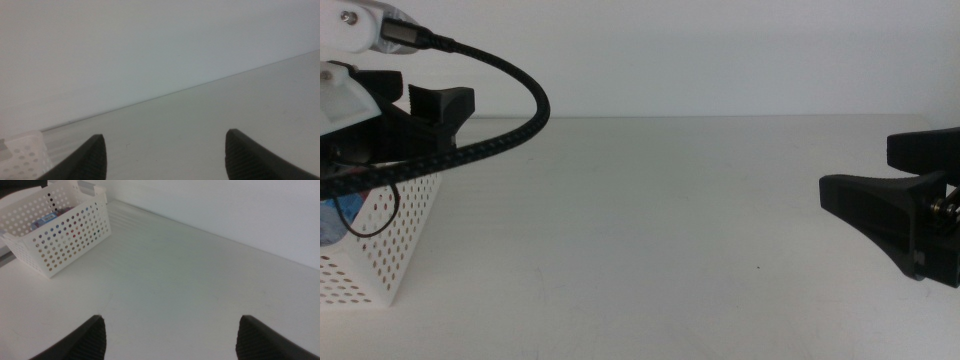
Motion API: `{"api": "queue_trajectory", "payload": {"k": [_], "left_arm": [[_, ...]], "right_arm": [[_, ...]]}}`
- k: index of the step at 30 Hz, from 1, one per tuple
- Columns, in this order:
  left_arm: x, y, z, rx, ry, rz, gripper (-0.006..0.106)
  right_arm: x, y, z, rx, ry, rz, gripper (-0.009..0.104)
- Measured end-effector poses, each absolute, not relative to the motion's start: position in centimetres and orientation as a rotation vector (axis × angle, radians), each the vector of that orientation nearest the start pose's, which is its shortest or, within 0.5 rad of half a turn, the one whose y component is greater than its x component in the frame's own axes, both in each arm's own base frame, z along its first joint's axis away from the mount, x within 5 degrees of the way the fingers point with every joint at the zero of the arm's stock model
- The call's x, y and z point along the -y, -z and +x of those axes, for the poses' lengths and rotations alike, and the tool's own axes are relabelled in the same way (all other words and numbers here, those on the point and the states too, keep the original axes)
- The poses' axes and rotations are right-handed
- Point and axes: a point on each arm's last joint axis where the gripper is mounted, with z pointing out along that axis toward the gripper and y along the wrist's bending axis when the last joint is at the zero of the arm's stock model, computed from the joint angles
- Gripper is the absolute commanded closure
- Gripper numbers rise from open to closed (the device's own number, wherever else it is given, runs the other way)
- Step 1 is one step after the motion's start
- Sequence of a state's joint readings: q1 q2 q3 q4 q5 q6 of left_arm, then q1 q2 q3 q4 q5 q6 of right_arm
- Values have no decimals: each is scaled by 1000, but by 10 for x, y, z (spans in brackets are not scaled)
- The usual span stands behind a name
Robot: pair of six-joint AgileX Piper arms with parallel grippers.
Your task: Use arms to grab the bottles and put them into the dustbin to the left of the table.
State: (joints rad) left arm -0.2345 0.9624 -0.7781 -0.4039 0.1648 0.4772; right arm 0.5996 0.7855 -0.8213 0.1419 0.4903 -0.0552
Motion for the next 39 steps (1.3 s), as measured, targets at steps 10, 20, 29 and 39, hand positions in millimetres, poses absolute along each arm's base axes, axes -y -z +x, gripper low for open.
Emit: {"api": "queue_trajectory", "payload": {"k": [10, 20, 29, 39], "left_arm": [[53, -351, 199, -1784, 167, 325, 28], [41, -316, 160, -1749, 132, 300, 28], [20, -270, 110, -1731, 76, 231, 28], [10, -223, 69, -1630, 35, 175, 28]], "right_arm": [[-94, -368, 129, -1868, -470, -572, 27], [-55, -376, 151, -1827, -316, -268, 27], [-22, -334, 126, -1699, -201, -77, 27], [-13, -255, 73, -1674, -190, -79, 27]]}}
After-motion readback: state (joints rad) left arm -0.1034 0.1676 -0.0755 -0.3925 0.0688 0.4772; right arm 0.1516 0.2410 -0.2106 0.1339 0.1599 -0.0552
